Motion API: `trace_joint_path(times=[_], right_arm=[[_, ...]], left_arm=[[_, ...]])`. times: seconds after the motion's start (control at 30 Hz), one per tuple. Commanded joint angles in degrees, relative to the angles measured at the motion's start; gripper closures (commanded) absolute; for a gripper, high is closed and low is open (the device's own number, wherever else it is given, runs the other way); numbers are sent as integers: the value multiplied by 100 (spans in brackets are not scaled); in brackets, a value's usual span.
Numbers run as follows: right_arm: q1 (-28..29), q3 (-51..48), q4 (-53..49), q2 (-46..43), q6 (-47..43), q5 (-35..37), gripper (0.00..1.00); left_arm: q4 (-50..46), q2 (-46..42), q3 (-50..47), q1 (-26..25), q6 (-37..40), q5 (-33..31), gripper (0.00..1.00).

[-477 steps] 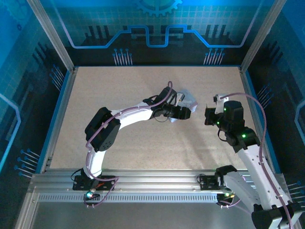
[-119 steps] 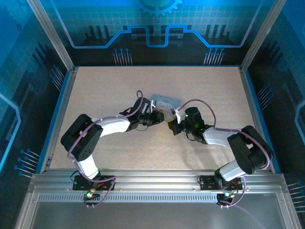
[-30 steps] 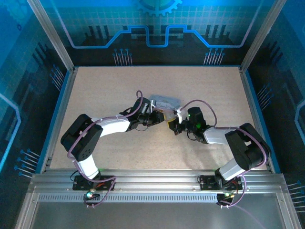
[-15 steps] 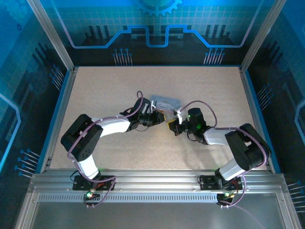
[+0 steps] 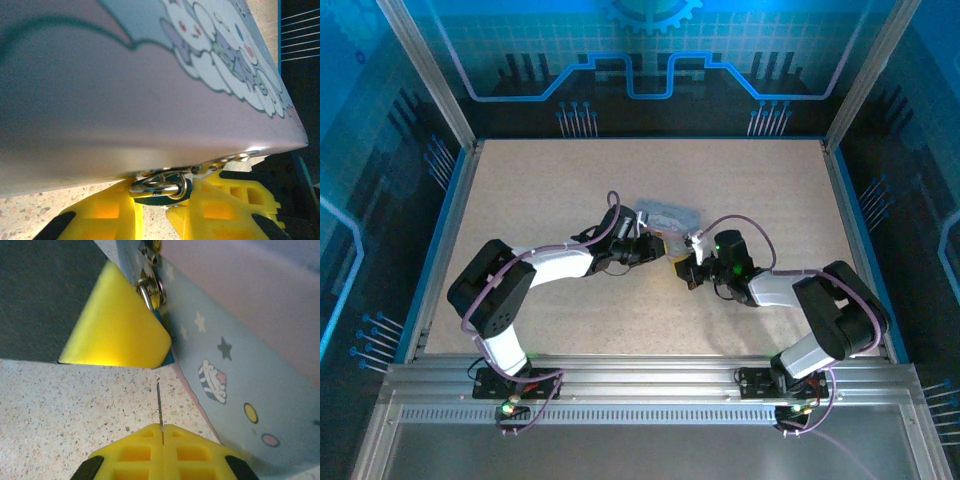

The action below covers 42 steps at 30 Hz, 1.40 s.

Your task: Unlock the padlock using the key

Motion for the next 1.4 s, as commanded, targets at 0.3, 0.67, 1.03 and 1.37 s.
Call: trace_joint_path(times=[0.3,0.67,1.03,1.37], right_arm=[[63,224,109,-32,-38,-15,100],[59,448,57,71,-89,16,100],[32,488,247,34,-147,40,100],[-38,584,31,-112,-467,-13,100]], left_arm=[[157,-258,18,-50,99,218,86],[171,-274,-17,-53,82,217,86],[140,-322,-58,-52,90,265,86],[27,-388,-96,-53,161,274,86]])
